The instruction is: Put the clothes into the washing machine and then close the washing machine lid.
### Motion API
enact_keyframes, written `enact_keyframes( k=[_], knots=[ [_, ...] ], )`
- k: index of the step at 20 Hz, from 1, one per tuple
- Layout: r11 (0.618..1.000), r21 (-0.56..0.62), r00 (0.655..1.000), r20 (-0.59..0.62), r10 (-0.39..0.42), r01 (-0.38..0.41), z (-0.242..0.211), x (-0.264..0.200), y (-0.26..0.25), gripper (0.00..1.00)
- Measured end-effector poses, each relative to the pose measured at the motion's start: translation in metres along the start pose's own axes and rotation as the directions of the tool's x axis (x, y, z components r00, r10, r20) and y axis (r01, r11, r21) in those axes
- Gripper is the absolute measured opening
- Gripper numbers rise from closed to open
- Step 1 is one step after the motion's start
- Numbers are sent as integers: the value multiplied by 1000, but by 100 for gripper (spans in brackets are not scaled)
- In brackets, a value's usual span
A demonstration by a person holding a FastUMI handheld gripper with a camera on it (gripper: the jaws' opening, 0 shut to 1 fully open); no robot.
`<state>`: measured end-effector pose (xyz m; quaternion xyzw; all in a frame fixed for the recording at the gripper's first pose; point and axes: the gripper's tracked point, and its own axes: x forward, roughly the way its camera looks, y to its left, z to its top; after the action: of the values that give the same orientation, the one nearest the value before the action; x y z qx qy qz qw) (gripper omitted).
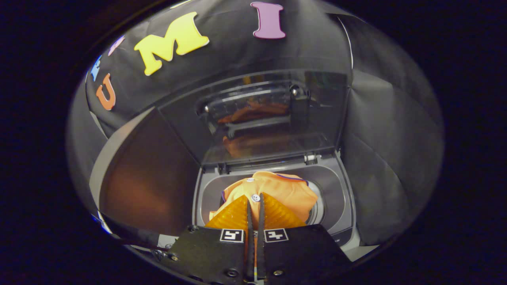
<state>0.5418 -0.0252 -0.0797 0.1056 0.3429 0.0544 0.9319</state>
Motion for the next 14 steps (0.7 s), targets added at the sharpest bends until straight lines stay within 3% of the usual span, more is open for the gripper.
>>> enact_keyframes(
  k=[9,14],
  knots=[
    [993,36,986,-128,-105,110,-49,64,-19,6],
    [989,16,957,-256,-135,144,-89,91,-28,6]
  ],
)
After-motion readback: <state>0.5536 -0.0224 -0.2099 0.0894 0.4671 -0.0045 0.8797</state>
